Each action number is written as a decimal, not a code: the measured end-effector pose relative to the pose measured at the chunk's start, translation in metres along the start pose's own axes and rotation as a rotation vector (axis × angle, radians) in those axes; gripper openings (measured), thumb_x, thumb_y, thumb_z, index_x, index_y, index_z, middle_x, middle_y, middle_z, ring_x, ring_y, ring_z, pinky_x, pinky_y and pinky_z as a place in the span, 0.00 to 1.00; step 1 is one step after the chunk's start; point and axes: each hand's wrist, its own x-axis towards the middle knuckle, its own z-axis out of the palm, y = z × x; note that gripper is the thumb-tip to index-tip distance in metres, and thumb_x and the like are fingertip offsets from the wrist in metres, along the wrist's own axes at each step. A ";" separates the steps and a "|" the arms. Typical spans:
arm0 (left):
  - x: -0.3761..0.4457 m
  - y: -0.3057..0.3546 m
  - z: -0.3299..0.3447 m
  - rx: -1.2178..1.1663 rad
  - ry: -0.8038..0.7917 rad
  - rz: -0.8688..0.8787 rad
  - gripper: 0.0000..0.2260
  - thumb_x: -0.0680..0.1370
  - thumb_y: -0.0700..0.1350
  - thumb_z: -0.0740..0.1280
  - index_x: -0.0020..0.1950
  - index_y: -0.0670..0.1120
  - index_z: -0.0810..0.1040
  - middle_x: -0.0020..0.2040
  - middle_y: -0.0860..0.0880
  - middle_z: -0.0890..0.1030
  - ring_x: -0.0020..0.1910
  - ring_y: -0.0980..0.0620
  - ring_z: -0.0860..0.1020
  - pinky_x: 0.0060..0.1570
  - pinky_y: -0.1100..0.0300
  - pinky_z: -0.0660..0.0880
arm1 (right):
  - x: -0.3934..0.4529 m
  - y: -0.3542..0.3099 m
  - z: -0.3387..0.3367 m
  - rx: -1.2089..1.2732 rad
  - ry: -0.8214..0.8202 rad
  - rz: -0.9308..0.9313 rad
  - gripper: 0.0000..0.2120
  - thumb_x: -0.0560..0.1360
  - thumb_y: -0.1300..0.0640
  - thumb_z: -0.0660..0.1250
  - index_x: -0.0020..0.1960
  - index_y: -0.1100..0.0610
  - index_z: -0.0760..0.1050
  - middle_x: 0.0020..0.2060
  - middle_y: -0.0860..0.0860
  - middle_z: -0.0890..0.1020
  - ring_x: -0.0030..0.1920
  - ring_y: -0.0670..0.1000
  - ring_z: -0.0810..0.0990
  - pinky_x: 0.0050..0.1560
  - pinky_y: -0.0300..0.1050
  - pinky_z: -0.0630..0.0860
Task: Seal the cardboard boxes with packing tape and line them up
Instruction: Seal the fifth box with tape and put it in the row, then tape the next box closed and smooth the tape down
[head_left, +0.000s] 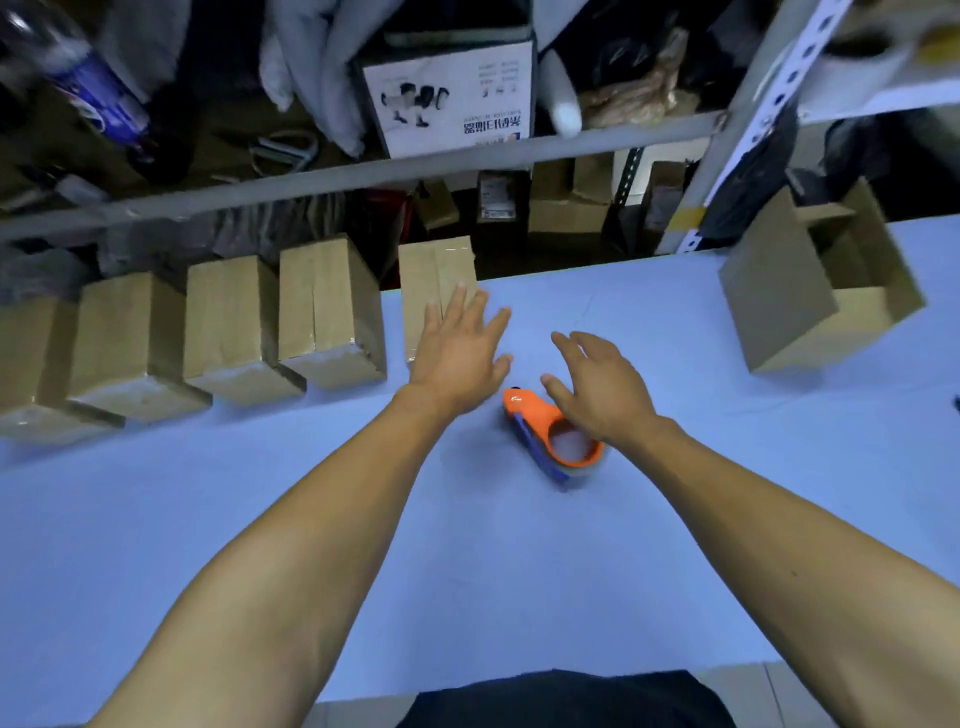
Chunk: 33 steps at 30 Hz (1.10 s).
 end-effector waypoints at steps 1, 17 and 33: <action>-0.002 0.010 -0.001 0.045 -0.010 0.021 0.28 0.81 0.57 0.58 0.80 0.51 0.57 0.81 0.43 0.52 0.80 0.41 0.46 0.74 0.38 0.49 | -0.008 0.007 -0.006 -0.048 0.011 -0.012 0.30 0.81 0.44 0.59 0.79 0.54 0.58 0.76 0.58 0.64 0.76 0.58 0.59 0.71 0.52 0.61; 0.021 0.211 -0.037 -0.085 -0.026 0.013 0.29 0.83 0.62 0.54 0.81 0.52 0.53 0.82 0.44 0.50 0.80 0.41 0.43 0.75 0.37 0.45 | -0.089 0.165 -0.100 -0.242 0.107 0.038 0.29 0.83 0.45 0.55 0.80 0.53 0.54 0.78 0.57 0.57 0.79 0.59 0.52 0.75 0.57 0.56; 0.094 0.309 -0.033 -0.093 -0.030 0.108 0.31 0.82 0.63 0.55 0.81 0.51 0.54 0.82 0.46 0.52 0.80 0.41 0.48 0.74 0.35 0.50 | -0.096 0.288 -0.137 -0.101 0.215 0.270 0.32 0.81 0.47 0.60 0.80 0.56 0.53 0.78 0.59 0.57 0.77 0.60 0.55 0.74 0.55 0.58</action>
